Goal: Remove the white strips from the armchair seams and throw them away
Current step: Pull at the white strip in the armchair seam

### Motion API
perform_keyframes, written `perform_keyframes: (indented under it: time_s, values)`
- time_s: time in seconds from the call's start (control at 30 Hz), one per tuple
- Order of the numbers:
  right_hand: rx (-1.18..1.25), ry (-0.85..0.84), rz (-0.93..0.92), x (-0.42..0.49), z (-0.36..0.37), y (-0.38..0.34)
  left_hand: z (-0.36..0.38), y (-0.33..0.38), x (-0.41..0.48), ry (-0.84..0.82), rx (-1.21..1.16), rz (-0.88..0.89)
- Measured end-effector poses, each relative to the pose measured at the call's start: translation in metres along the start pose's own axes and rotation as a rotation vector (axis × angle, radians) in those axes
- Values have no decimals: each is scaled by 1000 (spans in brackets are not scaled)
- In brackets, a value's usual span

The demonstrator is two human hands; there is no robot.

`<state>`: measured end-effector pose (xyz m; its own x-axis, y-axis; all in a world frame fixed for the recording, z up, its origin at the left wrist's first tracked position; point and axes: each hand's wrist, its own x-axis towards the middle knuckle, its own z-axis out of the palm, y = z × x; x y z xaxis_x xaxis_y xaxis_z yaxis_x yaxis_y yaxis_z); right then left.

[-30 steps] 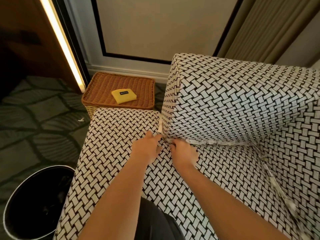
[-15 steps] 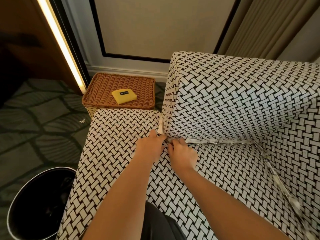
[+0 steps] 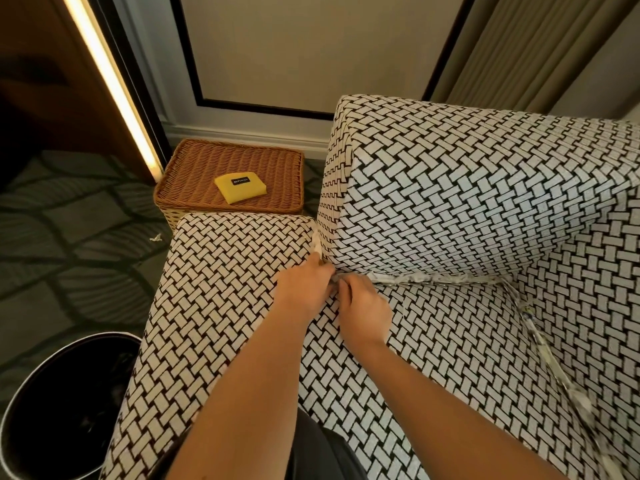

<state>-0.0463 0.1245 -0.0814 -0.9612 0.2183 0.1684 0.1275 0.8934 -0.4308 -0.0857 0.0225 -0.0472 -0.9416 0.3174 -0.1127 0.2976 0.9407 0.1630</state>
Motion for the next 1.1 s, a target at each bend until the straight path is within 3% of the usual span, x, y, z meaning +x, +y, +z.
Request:
perform_keyframes:
  time_s: [0.27, 0.5, 0.63, 0.83, 0.93, 1.1]
  values:
    - [136, 11, 85, 3, -1, 5, 7, -3, 8, 107, 10, 72]
    - [393, -25, 90, 2, -6, 8, 1, -16, -14, 78, -407, -26]
    - [796, -198, 217, -14, -18, -6, -3, -21, -32, -4, -733, -146]
    - [1145, -642, 562, -33, -21, -54, -2, -32, -66, -36, -876, -188]
    - [1079, -609, 589, -30, -12, -74, 2, -42, -73, 64, -901, -222]
    - [1143, -552, 595, 2, 6, -108, 7, -71, -77, 433, -914, -485]
